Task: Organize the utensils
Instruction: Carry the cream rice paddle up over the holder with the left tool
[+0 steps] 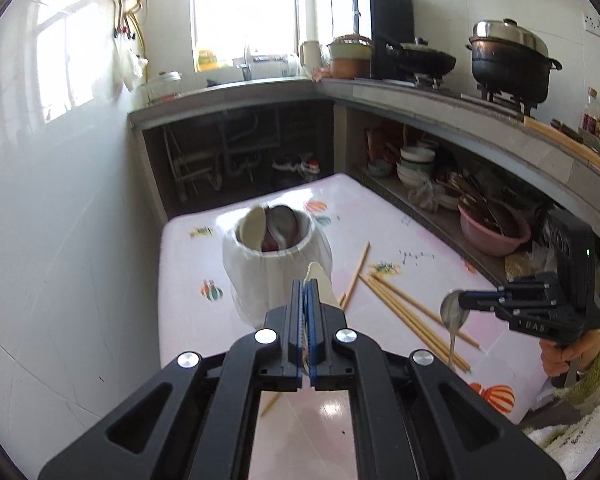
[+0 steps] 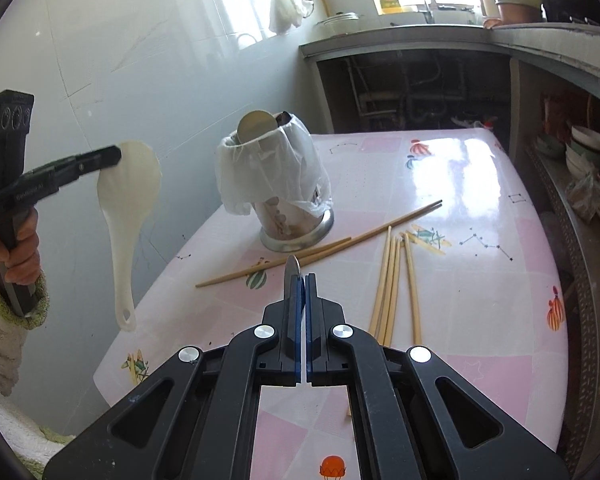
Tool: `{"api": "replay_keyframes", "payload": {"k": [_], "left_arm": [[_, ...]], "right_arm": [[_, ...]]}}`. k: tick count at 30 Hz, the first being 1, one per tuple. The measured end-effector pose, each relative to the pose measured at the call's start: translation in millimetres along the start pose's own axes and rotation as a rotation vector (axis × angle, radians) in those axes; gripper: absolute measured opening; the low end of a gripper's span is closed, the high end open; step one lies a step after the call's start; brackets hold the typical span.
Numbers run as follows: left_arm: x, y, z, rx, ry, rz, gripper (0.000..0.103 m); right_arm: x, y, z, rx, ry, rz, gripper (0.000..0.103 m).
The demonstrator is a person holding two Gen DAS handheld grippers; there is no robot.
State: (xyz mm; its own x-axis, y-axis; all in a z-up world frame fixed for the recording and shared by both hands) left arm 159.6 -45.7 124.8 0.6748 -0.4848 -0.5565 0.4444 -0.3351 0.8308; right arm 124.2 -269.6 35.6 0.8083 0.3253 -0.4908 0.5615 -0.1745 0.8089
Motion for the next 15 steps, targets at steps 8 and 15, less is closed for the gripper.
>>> {"api": "replay_keyframes", "payload": {"k": [8, 15], "left_arm": [[-5.5, 93.6, -36.6, -0.081, 0.144, 0.211, 0.001], [23.9, 135.7, -45.2, -0.068, 0.265, 0.332, 0.001]], "right_arm": [[-9.3, 21.9, 4.8, 0.023, 0.005, 0.057, 0.000], [-5.0, 31.6, 19.5, 0.054, 0.016, 0.060, 0.000]]}}
Point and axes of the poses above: each gripper's, at about its wrist camera, not at the fingertips, and x roughly the way its jaws point, z to its right, y to its top, the point moved 6 cm from there along x, roughly the way its jaws point, and after that the axes turned 3 degrees about -x, right-handed, at the moved point
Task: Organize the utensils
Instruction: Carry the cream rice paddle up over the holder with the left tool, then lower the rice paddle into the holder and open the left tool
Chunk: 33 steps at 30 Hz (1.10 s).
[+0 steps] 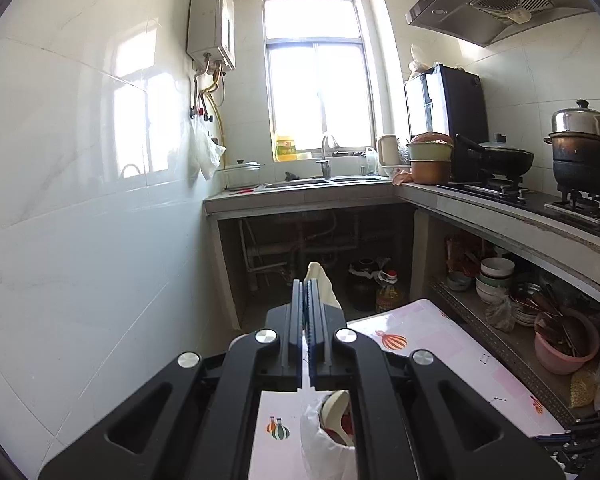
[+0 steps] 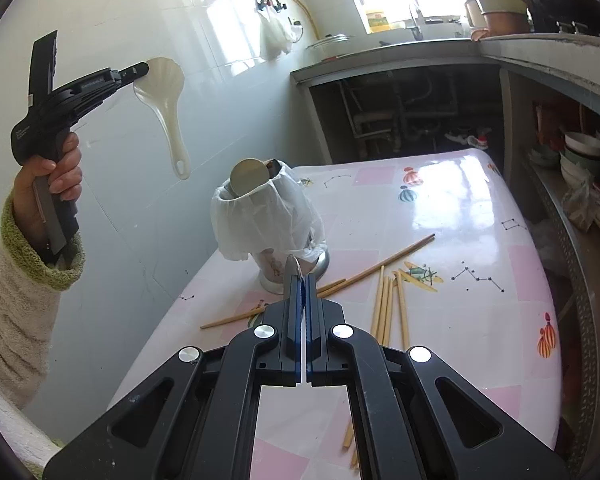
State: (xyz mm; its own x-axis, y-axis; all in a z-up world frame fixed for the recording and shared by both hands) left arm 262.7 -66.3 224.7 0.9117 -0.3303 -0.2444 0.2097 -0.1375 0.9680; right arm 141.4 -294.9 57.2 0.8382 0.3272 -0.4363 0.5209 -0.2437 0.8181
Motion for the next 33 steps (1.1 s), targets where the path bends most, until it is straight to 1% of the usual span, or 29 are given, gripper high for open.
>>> {"api": "replay_keyframes", "payload": {"k": [1, 3, 7, 9, 16, 19, 25, 30, 33], "left_arm": [[5.9, -0.3, 2.2, 0.011, 0.014, 0.013, 0.001], [16.8, -3.2, 6.6, 0.021, 0.018, 0.033, 0.001], [38.2, -20.3, 20.0, 0.077, 0.038, 0.056, 0.001], [48.7, -32.4, 24.8, 0.108, 0.060, 0.056, 0.001], [74.7, -76.7, 24.9, 0.159, 0.087, 0.037, 0.001], [76.2, -93.9, 24.3, 0.173, 0.075, 0.023, 0.001], [62.1, -116.7, 29.9, 0.231, 0.051, 0.010, 0.002], [50.4, -139.2, 38.4, 0.304, 0.042, -0.039, 0.002], [44.2, -147.6, 40.6, 0.325, 0.046, -0.066, 0.002]], "right_arm": [[1.0, 0.9, 2.8, 0.003, 0.001, -0.001, 0.000], [4.7, 2.0, 7.7, 0.014, 0.000, -0.007, 0.000], [12.8, 3.2, 17.0, 0.036, 0.008, -0.021, 0.000], [16.6, 3.2, 20.4, 0.041, 0.007, -0.028, 0.000], [28.6, 2.1, 26.8, 0.057, 0.014, -0.049, 0.000], [31.7, 1.5, 28.4, 0.065, 0.018, -0.054, 0.000], [34.2, 2.8, 31.1, 0.073, 0.025, -0.054, 0.000], [32.3, 2.5, 31.5, 0.076, 0.029, -0.050, 0.000], [28.9, 2.5, 30.2, 0.073, 0.030, -0.045, 0.000]]}}
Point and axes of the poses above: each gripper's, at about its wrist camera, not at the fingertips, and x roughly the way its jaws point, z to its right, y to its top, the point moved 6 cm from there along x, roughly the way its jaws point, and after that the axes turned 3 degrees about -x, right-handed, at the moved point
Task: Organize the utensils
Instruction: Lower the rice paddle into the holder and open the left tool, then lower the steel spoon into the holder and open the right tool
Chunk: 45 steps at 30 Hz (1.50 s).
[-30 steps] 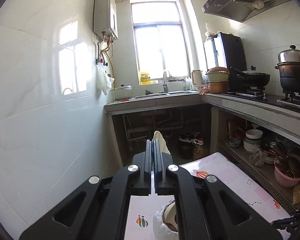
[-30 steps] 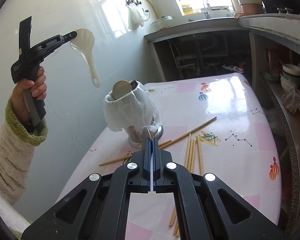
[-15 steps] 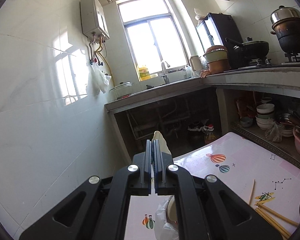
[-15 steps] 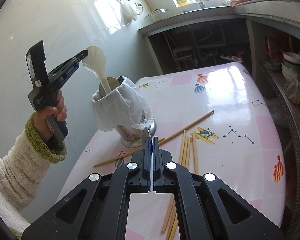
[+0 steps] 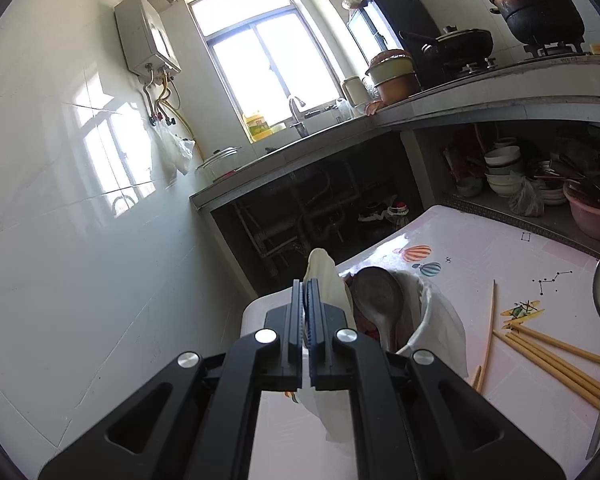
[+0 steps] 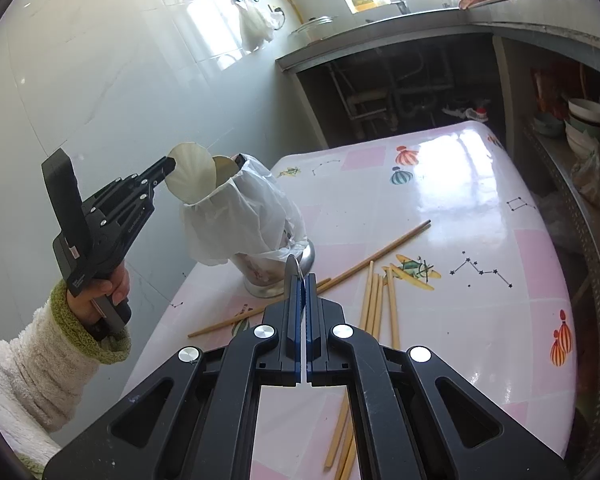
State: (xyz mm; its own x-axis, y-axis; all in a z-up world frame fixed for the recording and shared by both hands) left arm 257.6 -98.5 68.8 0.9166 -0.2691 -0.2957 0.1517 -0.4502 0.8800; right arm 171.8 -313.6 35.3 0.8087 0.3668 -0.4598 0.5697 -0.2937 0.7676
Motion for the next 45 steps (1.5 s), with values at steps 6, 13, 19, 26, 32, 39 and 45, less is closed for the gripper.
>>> {"api": "replay_keyframes", "payload": {"k": [6, 13, 19, 26, 32, 39, 45], "left_arm": [[-4.4, -3.1, 6.6, 0.034, 0.006, -0.073, 0.002], [17.0, -2.9, 9.6, 0.002, -0.061, -0.254, 0.004], [23.0, 1.9, -4.3, -0.191, -0.212, -0.364, 0.018], [9.0, 0.4, -35.4, -0.406, -0.287, -0.357, 0.042], [-18.0, -5.1, -61.4, -0.508, -0.310, -0.290, 0.051], [-52.8, -25.5, -88.8, -0.580, -0.281, -0.222, 0.062], [-73.9, -52.8, -93.8, -0.603, -0.252, -0.225, 0.072]], "right_arm": [[-9.6, 1.6, -5.8, -0.013, 0.003, 0.019, 0.000], [-20.8, 1.0, -11.9, -0.021, -0.001, 0.039, 0.000], [-27.8, 2.5, -16.1, -0.034, -0.007, 0.050, 0.000], [-36.5, 22.5, -23.2, -0.085, -0.029, 0.087, 0.000], [-46.3, 66.3, -38.0, -0.172, -0.064, 0.159, 0.000], [-60.0, 142.1, -63.4, -0.304, -0.104, 0.283, 0.000], [-47.5, 202.1, -79.8, -0.355, -0.086, 0.356, 0.000]]}}
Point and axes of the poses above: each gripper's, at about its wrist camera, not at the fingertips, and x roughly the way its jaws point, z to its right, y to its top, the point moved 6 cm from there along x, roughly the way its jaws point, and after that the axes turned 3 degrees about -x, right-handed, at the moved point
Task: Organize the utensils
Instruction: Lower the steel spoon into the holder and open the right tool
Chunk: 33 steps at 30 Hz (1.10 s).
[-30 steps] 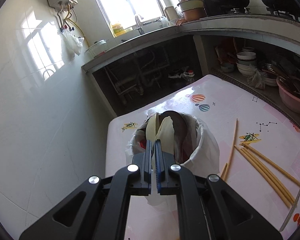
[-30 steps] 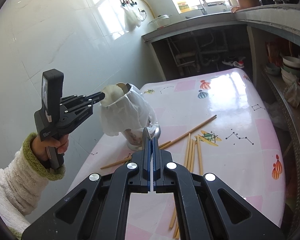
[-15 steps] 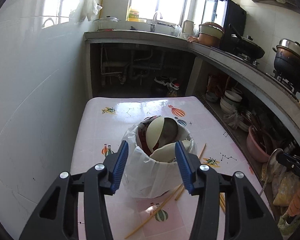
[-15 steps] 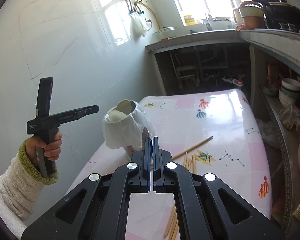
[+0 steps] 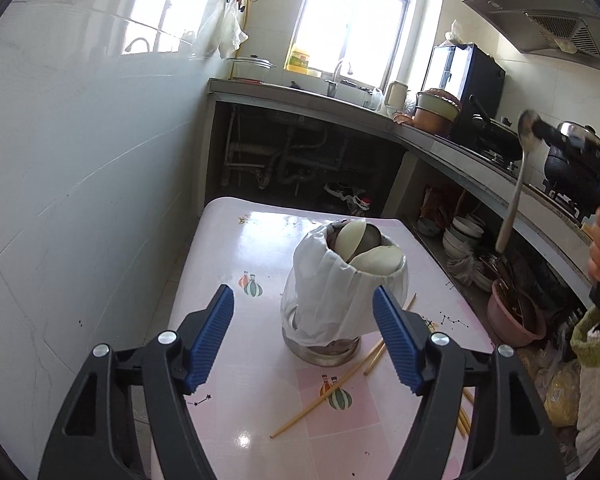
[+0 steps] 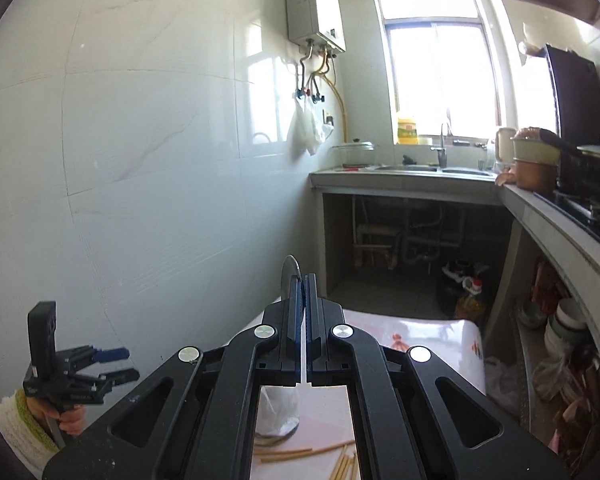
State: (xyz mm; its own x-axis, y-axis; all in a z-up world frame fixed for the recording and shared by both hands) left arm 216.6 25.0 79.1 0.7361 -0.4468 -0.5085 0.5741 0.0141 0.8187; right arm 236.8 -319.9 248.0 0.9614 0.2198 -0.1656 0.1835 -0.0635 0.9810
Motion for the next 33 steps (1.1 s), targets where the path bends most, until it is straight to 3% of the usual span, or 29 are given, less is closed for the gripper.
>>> {"api": "replay_keyframes", "payload": {"k": [4, 10, 19, 33], "left_arm": [[-7.0, -18.4, -10.5, -0.008, 0.030, -0.003, 0.078], [-13.3, -38.5, -26.0, -0.009, 0.070, -0.013, 0.080], [-16.0, -41.5, -53.5, -0.049, 0.108, -0.013, 0.080], [-13.1, -47.1, -62.9, -0.078, 0.116, -0.025, 0.080]], "right_arm": [[35.4, 14.4, -9.3, -0.016, 0.025, 0.009, 0.000], [95.1, 5.5, -40.7, -0.031, 0.086, -0.043, 0.000], [147.7, -38.6, -80.6, -0.195, 0.041, -0.141, 0.000], [175.4, -121.0, -112.4, -0.327, 0.099, -0.340, 0.000]]}}
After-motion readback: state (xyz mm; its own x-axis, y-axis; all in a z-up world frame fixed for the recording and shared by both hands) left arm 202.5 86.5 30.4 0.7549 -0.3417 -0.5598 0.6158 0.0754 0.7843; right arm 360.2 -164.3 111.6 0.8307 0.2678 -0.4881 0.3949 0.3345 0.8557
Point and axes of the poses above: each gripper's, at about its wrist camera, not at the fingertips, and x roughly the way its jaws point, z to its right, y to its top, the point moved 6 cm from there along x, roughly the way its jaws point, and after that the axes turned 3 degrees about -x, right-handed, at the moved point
